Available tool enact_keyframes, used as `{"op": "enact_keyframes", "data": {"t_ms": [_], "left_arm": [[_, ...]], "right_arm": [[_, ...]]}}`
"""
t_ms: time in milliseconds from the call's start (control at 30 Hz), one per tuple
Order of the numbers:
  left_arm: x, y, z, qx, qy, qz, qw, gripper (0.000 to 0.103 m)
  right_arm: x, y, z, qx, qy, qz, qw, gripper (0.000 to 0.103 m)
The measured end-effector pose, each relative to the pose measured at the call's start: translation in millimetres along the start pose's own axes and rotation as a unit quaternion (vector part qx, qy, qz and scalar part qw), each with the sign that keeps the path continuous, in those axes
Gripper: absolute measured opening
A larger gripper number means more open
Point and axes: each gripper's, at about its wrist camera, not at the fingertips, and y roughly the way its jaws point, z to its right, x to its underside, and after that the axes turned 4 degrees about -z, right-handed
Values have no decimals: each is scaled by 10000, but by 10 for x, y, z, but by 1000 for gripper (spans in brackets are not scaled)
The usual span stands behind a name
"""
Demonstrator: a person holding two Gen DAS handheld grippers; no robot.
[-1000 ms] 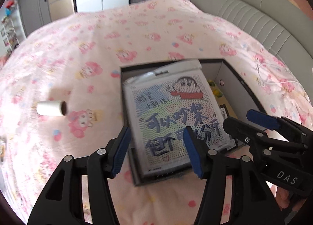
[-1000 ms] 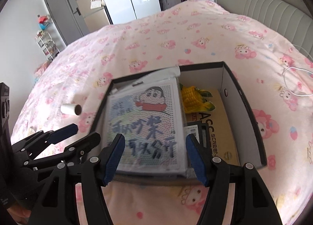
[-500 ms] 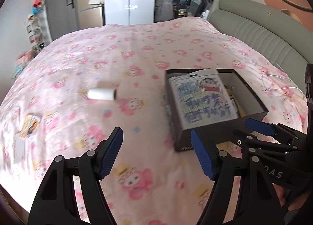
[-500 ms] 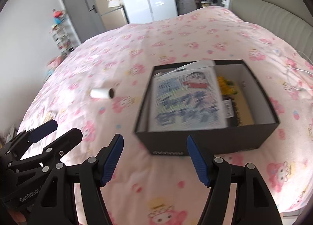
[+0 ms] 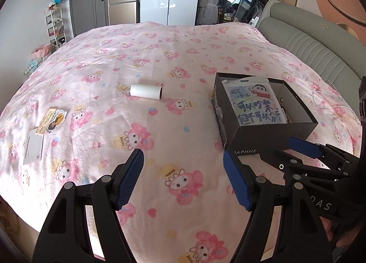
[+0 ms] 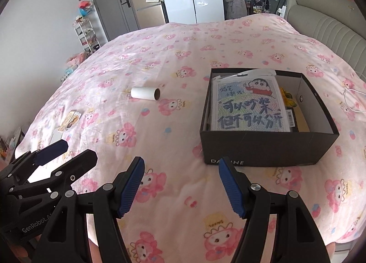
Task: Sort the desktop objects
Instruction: 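Withdraw the left tool up and away from the box, then move the left tool toward the white envelope beside the sticker card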
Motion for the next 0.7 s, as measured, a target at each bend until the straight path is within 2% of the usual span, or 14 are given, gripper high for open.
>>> {"op": "enact_keyframes", "data": {"t_ms": [167,400,700], "left_arm": [[89,-45,-150,-67,-116,35,9999,73],[147,-58,-577,-207,-492,68,9986,73],[236,37,-1551,-740,-1210,-55,9899,71]], "right_arm": [[52,43,-129,-122,-109,-34,9999,65],[4,185,-501,-337,-510,-86,9981,65],[-193,636,-1380,-755,-1342,-257,9877,65]]}}
